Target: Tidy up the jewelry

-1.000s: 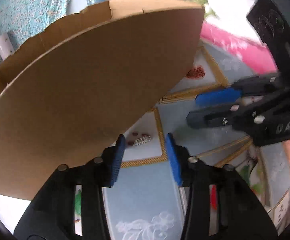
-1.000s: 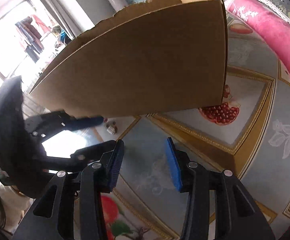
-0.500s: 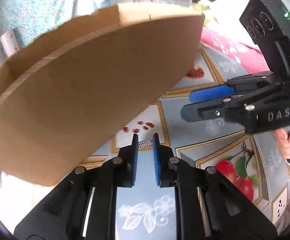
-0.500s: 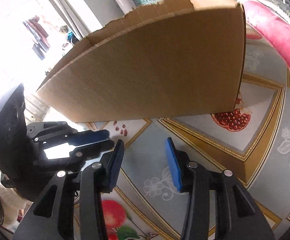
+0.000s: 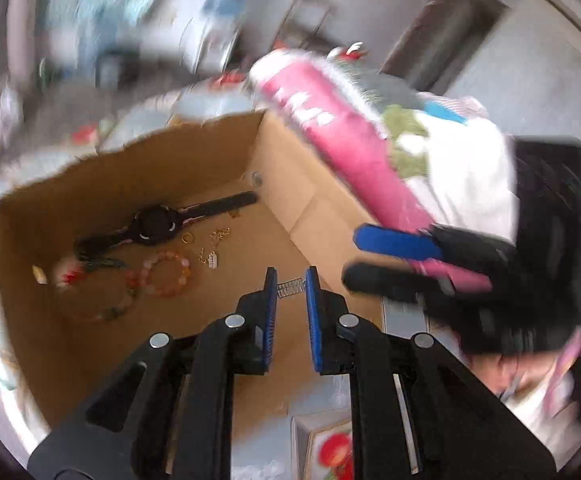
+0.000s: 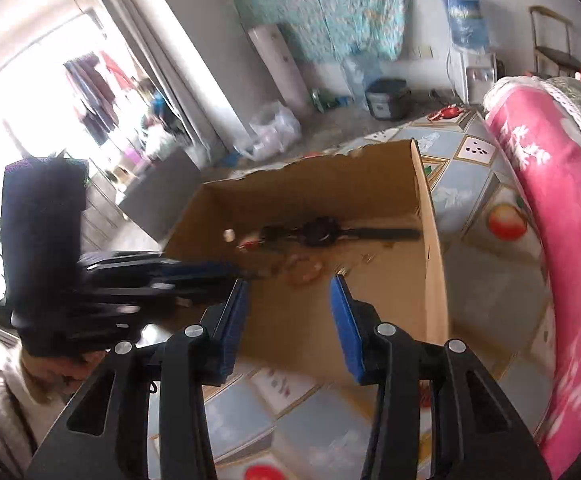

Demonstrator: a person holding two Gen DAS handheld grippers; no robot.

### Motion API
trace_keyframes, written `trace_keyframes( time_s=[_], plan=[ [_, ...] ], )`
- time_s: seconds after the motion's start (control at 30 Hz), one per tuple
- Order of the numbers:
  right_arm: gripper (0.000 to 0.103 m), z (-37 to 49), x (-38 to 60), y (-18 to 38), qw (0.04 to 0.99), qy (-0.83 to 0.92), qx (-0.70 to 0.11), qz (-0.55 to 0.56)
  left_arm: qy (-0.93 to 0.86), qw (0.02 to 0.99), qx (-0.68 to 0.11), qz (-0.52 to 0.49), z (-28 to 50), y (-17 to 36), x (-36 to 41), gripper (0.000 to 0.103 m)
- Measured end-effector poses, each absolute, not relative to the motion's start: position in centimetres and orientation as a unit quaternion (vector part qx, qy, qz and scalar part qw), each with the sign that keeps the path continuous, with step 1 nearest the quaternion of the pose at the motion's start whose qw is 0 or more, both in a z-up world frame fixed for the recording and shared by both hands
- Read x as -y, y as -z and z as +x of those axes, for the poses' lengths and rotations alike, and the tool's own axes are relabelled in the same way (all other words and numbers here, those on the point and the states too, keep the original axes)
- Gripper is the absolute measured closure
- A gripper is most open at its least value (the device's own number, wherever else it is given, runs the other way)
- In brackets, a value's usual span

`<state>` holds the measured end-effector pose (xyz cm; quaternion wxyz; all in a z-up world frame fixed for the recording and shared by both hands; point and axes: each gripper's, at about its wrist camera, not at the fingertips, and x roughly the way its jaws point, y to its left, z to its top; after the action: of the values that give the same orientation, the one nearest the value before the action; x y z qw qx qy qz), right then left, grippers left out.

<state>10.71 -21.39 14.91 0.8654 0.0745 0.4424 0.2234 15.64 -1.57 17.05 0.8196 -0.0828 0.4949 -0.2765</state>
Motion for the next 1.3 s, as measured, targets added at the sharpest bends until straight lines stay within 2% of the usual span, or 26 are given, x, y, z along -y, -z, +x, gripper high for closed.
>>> trace_keyframes(
  time_s=[0.13, 0.3, 0.37, 0.43, 0.5, 0.63, 0.8, 0.87, 0.93, 1.07, 1.17, 1.2, 1.23, 1.3],
  plan=[
    [0.061, 13.4, 21.5, -14.3, 0.879, -0.165, -0.447, 0.023, 0.223, 0.753, -0.603, -0.139, 23.0, -12.2, 2.9, 0.09],
    [0.061, 15.1, 20.9, -12.6, 0.88, -0.128, -0.457, -0.02, 0.149, 0.736, -0.641, -0.158, 26.1, -8.3, 3.5, 0.09],
    [0.061, 15.2, 20.9, -12.3, 0.88, -0.128, -0.456, -0.03, 0.153, 0.723, -0.651, -0.174, 26.1, -7.6, 3.8, 0.082],
    [0.061, 14.9, 20.8, -12.4, 0.881, -0.121, -0.456, -0.035, 0.162, 0.716, -0.654, -0.182, 25.7, -7.7, 3.8, 0.078],
    [0.061, 14.9, 20.4, -12.4, 0.882, -0.112, -0.454, -0.05, 0.179, 0.708, -0.656, -0.191, 25.1, -7.7, 3.8, 0.072],
    [0.061, 13.9, 19.1, -12.0, 0.88, -0.1, -0.451, -0.111, 0.198, 0.733, -0.63, -0.166, 22.5, -10.1, 3.1, 0.07],
    [0.061, 12.3, 16.8, -9.7, 0.853, -0.103, -0.469, -0.204, 0.243, 0.776, -0.58, -0.055, 15.0, -13.5, 1.6, 0.061],
    [0.062, 11.8, 16.3, -8.7, 0.847, -0.112, -0.476, -0.21, 0.266, 0.78, -0.565, -0.037, 12.0, -14.0, 0.6, 0.051],
    [0.062, 12.0, 16.4, -8.6, 0.844, -0.102, -0.485, -0.205, 0.287, 0.769, -0.568, -0.053, 10.0, -13.7, -0.3, 0.047],
    [0.062, 12.2, 15.9, -8.5, 0.832, -0.086, -0.507, -0.208, 0.291, 0.772, -0.564, -0.042, 8.7, -12.8, -1.6, 0.046],
    [0.064, 12.1, 15.7, -8.4, 0.824, -0.076, -0.521, -0.208, 0.291, 0.773, -0.563, 0.029, 8.1, -11.1, 0.0, 0.048],
    [0.064, 11.8, 15.8, -8.5, 0.824, -0.076, -0.524, -0.201, 0.276, 0.782, -0.555, 0.065, 7.9, -10.7, 0.6, 0.05],
    [0.064, 11.6, 15.8, -8.7, 0.824, -0.078, -0.527, -0.195, 0.262, 0.787, -0.549, 0.099, 7.6, -10.0, 1.3, 0.057],
    [0.064, 10.8, 16.0, -8.6, 0.823, -0.077, -0.531, -0.19, 0.266, 0.788, -0.544, 0.11, 7.1, -9.7, 1.5, 0.064]
  ],
)
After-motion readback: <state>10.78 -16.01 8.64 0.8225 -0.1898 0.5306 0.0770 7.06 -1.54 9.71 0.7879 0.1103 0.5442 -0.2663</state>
